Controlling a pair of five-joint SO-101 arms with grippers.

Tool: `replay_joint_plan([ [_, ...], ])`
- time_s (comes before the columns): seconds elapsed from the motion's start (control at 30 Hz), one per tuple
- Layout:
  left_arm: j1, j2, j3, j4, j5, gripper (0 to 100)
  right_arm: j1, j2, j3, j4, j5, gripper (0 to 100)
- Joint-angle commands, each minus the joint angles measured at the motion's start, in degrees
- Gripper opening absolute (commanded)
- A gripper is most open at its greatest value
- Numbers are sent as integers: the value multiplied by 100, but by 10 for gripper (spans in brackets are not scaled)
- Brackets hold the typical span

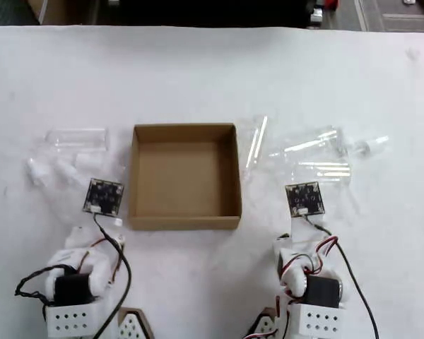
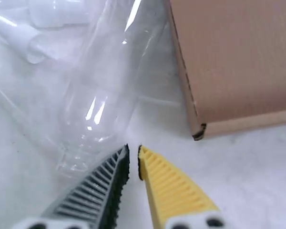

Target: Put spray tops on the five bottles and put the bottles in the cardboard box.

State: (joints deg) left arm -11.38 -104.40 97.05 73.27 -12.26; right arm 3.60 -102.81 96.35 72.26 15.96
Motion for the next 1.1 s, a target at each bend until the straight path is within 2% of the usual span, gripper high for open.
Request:
replay_joint_plan([
  [0.0,66,-31,-9,-18,-18,42,40,-31,53,48,-62,16],
  [0.7,31,-31,-9,26,-44,42,-31,-40,53,-48,-62,18],
  [0.83,40,-31,-9,26,-44,42,-690,-40,53,-1068,-62,18],
  [1.07,31,-31,-9,26,-44,42,-2730,4,53,-4163,-97,19],
])
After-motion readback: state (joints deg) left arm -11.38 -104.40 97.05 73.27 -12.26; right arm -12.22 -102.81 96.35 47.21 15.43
